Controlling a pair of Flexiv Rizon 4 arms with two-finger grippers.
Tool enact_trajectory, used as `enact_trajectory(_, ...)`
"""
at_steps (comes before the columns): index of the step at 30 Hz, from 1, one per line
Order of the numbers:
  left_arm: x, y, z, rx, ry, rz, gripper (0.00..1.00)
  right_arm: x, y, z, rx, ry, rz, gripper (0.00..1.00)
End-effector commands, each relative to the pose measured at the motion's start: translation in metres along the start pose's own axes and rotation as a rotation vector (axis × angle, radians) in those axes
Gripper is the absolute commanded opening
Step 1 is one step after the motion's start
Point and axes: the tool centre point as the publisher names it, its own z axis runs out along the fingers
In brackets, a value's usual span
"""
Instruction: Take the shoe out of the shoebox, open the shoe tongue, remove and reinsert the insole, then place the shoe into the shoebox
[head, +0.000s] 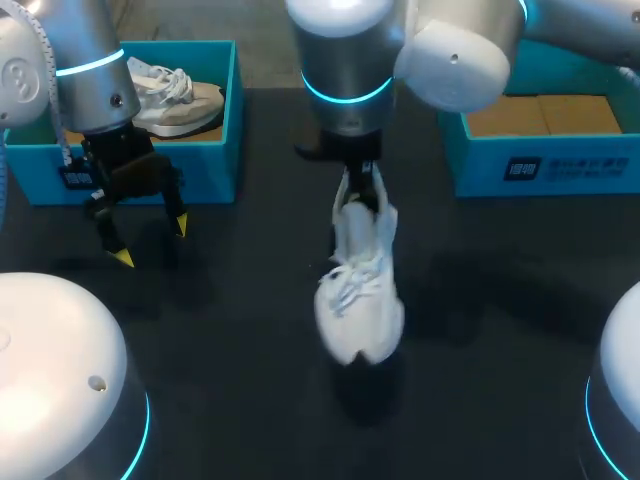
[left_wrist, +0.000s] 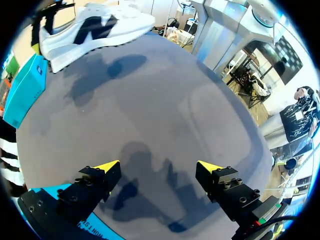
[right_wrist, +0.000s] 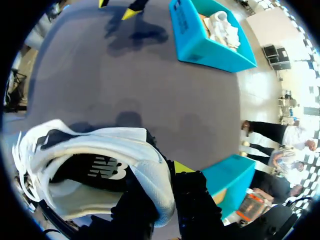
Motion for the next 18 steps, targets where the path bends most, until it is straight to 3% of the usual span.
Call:
enact_trajectory(1, 0.001, 0.0, 0.0, -0.003, 0.0, 0.0, 1.0, -0.034, -0.019, -0.009, -0.004, 0.004, -0.029, 0.0)
enact_trajectory(8, 0.001, 0.0, 0.0, -0.003, 0.0, 0.0, 1.0, -0.087, -0.057, -0.009, -0.002, -0.024, -0.091, 0.0)
enact_trajectory(12, 0.001, 0.0, 0.0, -0.003, 0.0, 0.0, 1.0, -0.119, -0.086, -0.01, -0.068, -0.057, -0.093, 0.0)
enact_trajectory(18, 0.001, 0.0, 0.0, -0.003, 0.0, 0.0, 1.0, -0.119, -0.086, -0.01, -0.068, -0.057, -0.093, 0.0)
